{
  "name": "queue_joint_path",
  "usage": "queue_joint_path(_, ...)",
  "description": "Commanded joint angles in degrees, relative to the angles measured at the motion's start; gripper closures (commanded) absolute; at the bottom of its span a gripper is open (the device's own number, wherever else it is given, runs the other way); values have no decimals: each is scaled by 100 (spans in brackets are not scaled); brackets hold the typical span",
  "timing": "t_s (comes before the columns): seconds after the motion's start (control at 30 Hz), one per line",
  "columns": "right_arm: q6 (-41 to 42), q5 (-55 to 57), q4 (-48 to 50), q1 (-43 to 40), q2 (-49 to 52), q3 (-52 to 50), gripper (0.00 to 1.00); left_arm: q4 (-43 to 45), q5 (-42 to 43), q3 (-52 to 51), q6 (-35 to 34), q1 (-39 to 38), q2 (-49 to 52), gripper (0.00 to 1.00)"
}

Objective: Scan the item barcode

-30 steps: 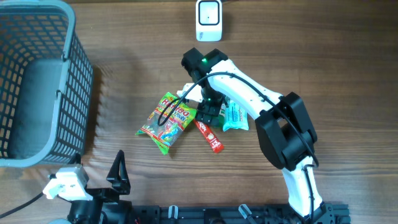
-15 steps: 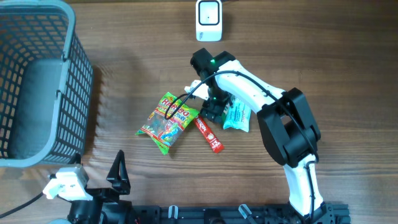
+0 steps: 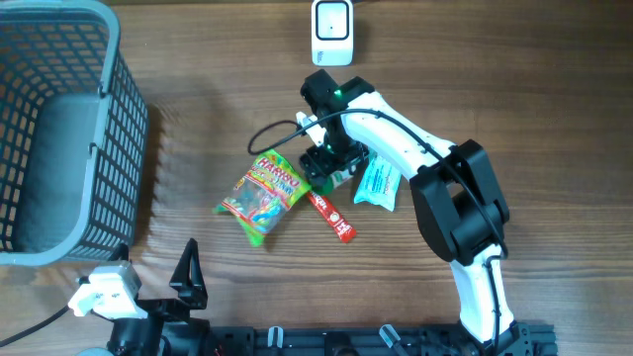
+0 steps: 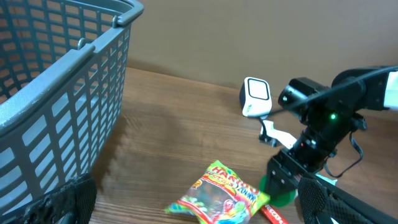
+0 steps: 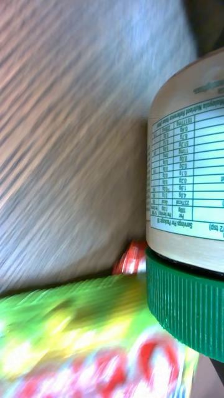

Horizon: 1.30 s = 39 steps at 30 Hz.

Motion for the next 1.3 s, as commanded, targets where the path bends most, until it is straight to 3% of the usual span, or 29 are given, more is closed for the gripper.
queue_joint_path(0.0, 1556, -1545, 59, -52, 68, 393, 36, 15, 46, -13, 52, -37, -4, 0)
queue_joint_path(0.23, 1847, -4260, 144, -474, 68, 396, 40, 15, 46, -13, 52, -37, -7, 0)
queue_joint_path(0.43, 1731, -4828, 588, -841, 68, 396, 41, 15, 46, -13, 52, -37, -7, 0)
queue_joint_path(0.6, 1746, -4771, 2247, -970, -4, 398, 46, 15, 46, -13, 52, -37, -7, 0)
queue_joint_path(0.77, 1993, -3112, 3947, -1217, -109, 398, 45, 15, 46, -13, 52, -37, -4, 0)
queue_joint_path(0.87, 1941, -1602, 4548, -1285, -107, 398, 38, 15, 46, -13, 52, -37, -4, 0)
queue_joint_path(0.97, 1725, -592, 5117, -1283, -107, 398, 38, 15, 46, -13, 52, -37, -4, 0)
queue_joint_path(1.27, 914, 1117, 6885, -1285, 367, 398, 38, 15, 46, -13, 52, -37, -4, 0)
